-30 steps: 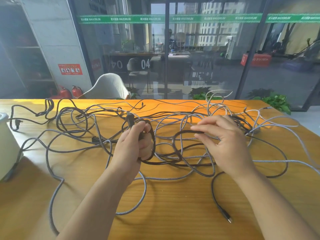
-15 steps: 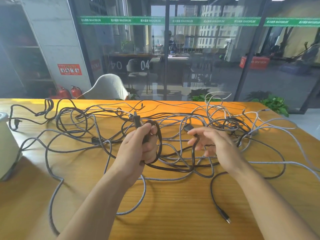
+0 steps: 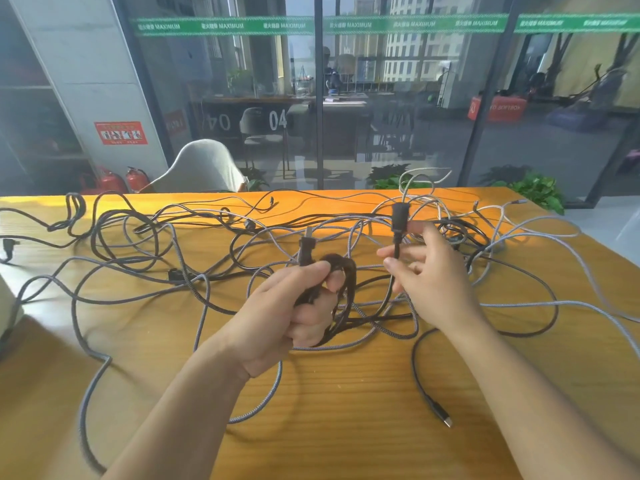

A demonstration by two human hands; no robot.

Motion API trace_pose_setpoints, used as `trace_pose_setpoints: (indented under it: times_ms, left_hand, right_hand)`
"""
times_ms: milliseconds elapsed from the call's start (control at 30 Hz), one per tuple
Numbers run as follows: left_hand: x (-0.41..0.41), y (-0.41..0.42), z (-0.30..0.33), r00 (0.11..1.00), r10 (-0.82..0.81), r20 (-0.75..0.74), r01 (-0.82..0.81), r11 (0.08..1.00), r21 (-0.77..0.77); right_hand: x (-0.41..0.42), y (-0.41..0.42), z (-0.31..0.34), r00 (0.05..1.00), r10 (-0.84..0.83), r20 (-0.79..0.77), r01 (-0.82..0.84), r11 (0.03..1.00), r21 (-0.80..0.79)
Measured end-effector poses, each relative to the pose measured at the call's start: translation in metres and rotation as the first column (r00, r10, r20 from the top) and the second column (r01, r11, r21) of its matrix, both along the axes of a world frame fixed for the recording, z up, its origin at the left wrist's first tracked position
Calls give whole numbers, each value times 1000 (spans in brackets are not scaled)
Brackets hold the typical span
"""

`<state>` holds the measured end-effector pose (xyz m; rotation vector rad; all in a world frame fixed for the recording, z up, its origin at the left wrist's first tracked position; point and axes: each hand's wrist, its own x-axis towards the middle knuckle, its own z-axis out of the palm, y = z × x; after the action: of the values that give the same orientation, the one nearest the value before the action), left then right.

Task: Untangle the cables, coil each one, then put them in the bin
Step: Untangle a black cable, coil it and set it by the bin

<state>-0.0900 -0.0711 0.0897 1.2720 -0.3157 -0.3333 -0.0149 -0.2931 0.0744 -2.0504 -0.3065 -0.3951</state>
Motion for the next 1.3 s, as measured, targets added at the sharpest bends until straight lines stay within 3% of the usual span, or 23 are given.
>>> trace_pose_setpoints:
  times_ms: [167,333,433,633,867,1067,1300]
  left_hand:
    - [-2,-8,-3,995,-104,-11,104,984,147]
    - [-3,-8,-2,992,-123,-4,121,970,209]
    - [-4,-13,-3,993,-121,8,115,958,262]
    - [-6,-21,-4,989,-144,19,130,936,326]
    - [-10,-24,2,988,-146,55,108,896,431]
    - [-11,-31,2,956,15,293,-174,834,523]
    - [-13,-35,-2,794,211,570,-471,806,358]
  right_hand:
    - [-1,3,3,997,73,5,-72,964,255]
    - [-9,22,3,970,240,-35,-184,822,539]
    - [-23,41,2,956,294,-16,-226,765,603]
    - [-42,58,-3,921,369,126,-375,747,549]
    - [-46,53,-5,933,280,227,-350,855,383]
    - [-44,54,-2,932,147,332,-245,930,275]
    - [-38,52,-8,928,72,364,-163,961,225]
